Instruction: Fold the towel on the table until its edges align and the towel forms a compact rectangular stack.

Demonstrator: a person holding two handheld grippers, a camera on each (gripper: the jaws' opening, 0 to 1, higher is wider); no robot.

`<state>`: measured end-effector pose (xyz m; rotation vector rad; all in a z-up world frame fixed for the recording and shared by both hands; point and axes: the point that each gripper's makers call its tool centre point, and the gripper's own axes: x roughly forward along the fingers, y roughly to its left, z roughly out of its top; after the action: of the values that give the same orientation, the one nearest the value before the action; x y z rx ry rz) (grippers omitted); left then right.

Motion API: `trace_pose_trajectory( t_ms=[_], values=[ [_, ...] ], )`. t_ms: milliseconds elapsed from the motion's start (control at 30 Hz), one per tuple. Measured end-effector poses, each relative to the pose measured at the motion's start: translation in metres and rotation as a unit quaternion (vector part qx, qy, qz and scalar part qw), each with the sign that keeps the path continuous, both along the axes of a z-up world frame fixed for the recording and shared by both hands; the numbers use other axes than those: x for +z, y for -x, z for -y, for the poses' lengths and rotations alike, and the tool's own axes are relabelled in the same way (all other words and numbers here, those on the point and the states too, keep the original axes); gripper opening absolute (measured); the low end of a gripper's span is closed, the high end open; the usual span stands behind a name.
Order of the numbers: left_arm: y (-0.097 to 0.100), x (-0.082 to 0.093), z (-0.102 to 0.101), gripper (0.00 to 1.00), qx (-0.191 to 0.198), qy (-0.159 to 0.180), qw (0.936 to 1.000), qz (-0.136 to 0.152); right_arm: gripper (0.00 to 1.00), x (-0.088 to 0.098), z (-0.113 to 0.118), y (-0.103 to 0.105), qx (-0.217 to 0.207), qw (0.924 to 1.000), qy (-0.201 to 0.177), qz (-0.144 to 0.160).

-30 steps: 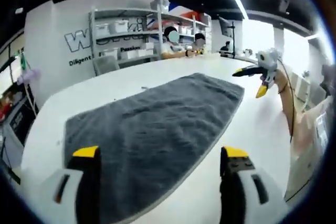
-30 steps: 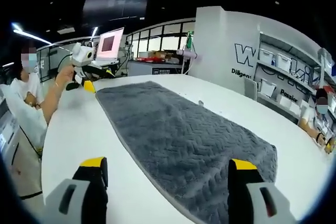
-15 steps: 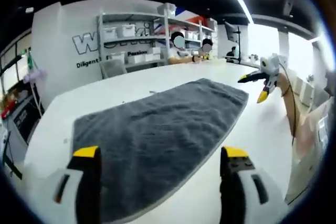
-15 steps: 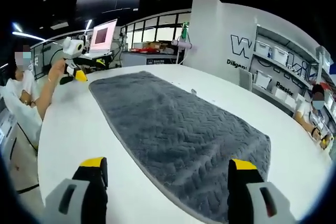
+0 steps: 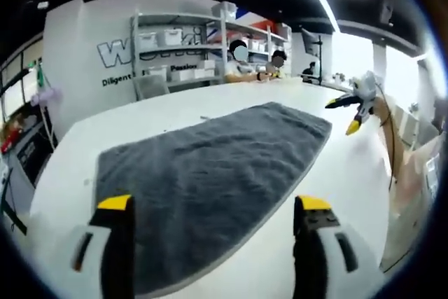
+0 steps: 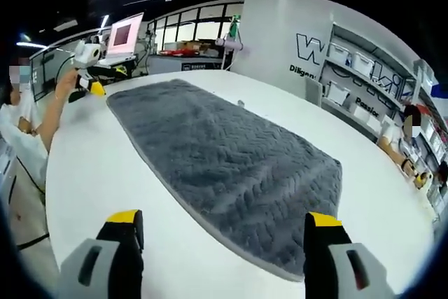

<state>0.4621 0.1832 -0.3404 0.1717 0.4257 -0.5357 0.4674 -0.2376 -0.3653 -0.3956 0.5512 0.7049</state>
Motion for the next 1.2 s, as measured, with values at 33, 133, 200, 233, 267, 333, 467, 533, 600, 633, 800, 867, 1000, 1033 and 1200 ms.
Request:
trace_pose_trajectory(
  t_ms=[33,133,200,233,267,333,467,533,600,633,800,867,1000,1033,1200],
  values=[
    [0.000,0.000,-0.001,0.99,0.000,0.000,1.0000,0.001,0.99,0.000,0.005,0.001,-0.006,1.0000,0.000,0.000],
    [0.000,0.000,-0.002,0.99,0.000,0.000,1.0000,0.001,0.99,0.001,0.024,0.003,-0.027,0.9996,-0.006,0.002],
    [-0.001,0.000,-0.003,0.99,0.002,0.000,1.0000,0.000,0.99,0.001,0.029,0.004,-0.035,0.9994,-0.008,0.002],
    [-0.001,0.000,-0.004,0.99,0.003,-0.001,1.0000,0.000,0.99,0.000,0.037,0.004,-0.043,0.9991,-0.008,0.002],
    [-0.001,-0.001,-0.004,0.99,0.004,-0.002,1.0000,0.000,0.99,-0.001,0.045,0.005,-0.051,0.9987,-0.009,0.001],
    [0.000,0.000,-0.005,0.99,0.004,-0.003,1.0000,0.000,0.98,-0.003,0.058,0.006,-0.065,0.9978,-0.012,0.000],
    [0.000,-0.001,-0.005,0.99,0.004,-0.004,1.0000,0.000,0.82,-0.004,0.076,0.003,-0.083,0.9962,-0.026,0.000],
    [0.001,-0.002,-0.004,0.99,0.003,-0.006,1.0000,-0.002,0.73,-0.006,0.083,0.001,-0.089,0.9955,-0.032,-0.002],
    [0.001,-0.004,-0.002,0.99,0.001,-0.009,1.0000,-0.004,0.65,-0.007,0.086,-0.005,-0.089,0.9951,-0.043,-0.002],
    [0.001,-0.005,-0.002,0.99,-0.001,-0.011,0.9999,-0.005,0.60,-0.008,0.090,-0.013,-0.094,0.9943,-0.051,0.004],
    [0.001,-0.009,-0.006,0.99,0.006,-0.025,0.9996,-0.009,0.33,-0.034,0.115,-0.041,-0.153,0.9875,-0.031,-0.015],
    [0.000,-0.009,-0.010,0.99,0.011,-0.027,0.9995,-0.009,0.33,-0.046,0.117,-0.043,-0.158,0.9865,-0.026,-0.031],
    [0.001,-0.007,-0.012,0.99,0.014,-0.024,0.9996,-0.008,0.29,-0.049,0.115,-0.044,-0.152,0.9866,-0.041,-0.042],
    [0.000,-0.007,-0.013,0.99,0.016,-0.024,0.9996,-0.008,0.28,-0.049,0.115,-0.044,-0.153,0.9864,-0.041,-0.043],
    [0.000,-0.009,-0.014,0.99,0.018,-0.027,0.9994,-0.009,0.10,-0.050,0.107,-0.040,-0.137,0.9877,-0.051,-0.055]
  ],
)
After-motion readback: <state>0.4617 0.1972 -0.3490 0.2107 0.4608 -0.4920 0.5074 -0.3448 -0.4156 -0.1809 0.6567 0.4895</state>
